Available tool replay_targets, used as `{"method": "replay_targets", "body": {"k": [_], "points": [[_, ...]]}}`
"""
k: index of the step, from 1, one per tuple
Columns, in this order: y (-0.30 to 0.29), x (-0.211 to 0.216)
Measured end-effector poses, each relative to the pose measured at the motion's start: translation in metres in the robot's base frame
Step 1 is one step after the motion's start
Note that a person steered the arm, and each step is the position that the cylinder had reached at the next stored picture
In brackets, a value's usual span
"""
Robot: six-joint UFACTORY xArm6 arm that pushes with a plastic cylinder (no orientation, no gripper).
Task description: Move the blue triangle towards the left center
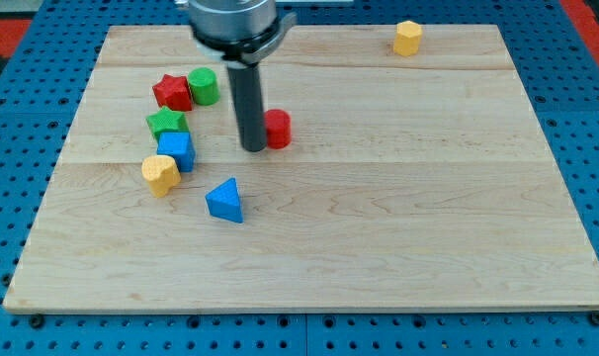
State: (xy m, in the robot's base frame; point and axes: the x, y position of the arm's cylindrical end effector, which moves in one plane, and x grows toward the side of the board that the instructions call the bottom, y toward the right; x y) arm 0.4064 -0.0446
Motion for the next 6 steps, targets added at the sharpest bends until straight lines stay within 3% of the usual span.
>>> {"method": "replay_targets", "body": {"k": [1, 4, 6], "points": [[0.027, -0.033], [0.16, -0.07], [0.155, -0.091]]}}
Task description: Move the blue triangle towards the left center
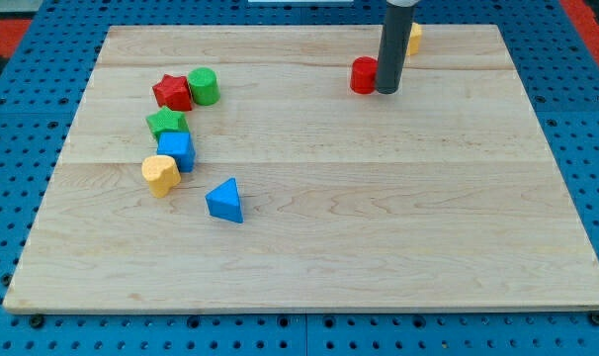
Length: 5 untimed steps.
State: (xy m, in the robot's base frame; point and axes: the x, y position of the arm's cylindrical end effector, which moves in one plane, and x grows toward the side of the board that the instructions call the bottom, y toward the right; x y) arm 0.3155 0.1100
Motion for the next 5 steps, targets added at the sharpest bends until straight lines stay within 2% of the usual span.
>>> {"method": "replay_targets", "body": {"k": [1, 3, 4, 5], "points": [[0.025, -0.03], [-0.013, -0.068], [-0.011, -0.085], [0.004, -0.086]]}}
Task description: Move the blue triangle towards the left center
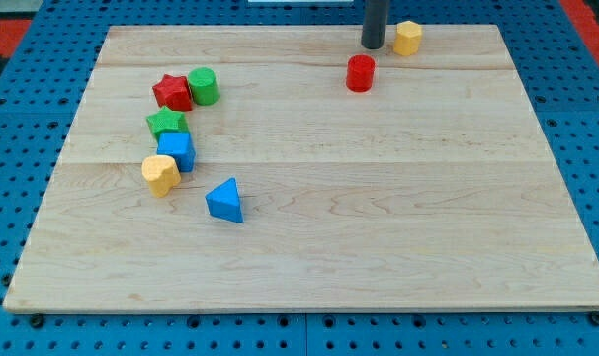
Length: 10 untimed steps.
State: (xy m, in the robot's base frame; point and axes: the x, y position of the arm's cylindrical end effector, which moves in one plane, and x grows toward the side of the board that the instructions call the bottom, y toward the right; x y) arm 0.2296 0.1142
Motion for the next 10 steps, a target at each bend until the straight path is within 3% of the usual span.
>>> {"method": "replay_targets", "body": {"k": [1, 2, 3, 4, 5, 6, 7, 9, 10], "points": [[0.048, 0.0], [0.055, 0.025], [0.059, 0.078], [0.008, 0.102], [-0.05, 0.094], [-0.054, 0.071], [-0.033, 0.062], [-0.065, 0.057], [-0.05, 0.042]]}}
